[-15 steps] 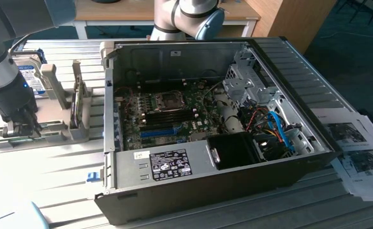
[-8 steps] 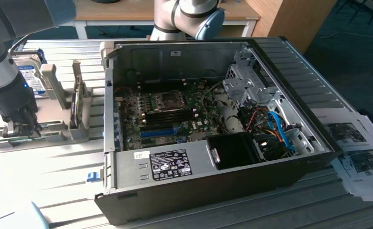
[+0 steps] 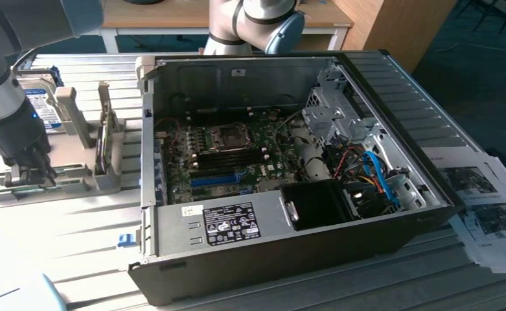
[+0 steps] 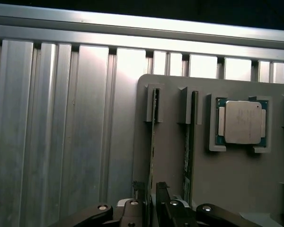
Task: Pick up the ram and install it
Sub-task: 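Pick up the ram and move it above insertion slot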
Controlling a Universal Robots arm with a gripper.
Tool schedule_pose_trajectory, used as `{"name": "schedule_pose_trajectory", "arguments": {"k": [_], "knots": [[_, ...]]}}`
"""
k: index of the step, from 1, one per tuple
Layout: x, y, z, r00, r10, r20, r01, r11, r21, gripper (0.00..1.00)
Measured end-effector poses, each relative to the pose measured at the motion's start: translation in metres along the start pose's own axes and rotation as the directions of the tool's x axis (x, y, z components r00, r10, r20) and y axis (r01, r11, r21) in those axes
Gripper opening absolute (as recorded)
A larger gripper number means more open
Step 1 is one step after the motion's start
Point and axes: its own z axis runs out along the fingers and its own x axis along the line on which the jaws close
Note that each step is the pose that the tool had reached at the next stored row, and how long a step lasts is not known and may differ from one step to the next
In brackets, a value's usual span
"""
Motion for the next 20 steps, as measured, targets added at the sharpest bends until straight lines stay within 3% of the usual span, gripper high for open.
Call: {"name": "schedule_pose_trajectory", "arguments": {"k": [20], "knots": [[-0.0016, -0.0002, 0.003, 1.0, 0.0, 0.0, 0.0, 1.0, 0.0001, 0.24]]}}
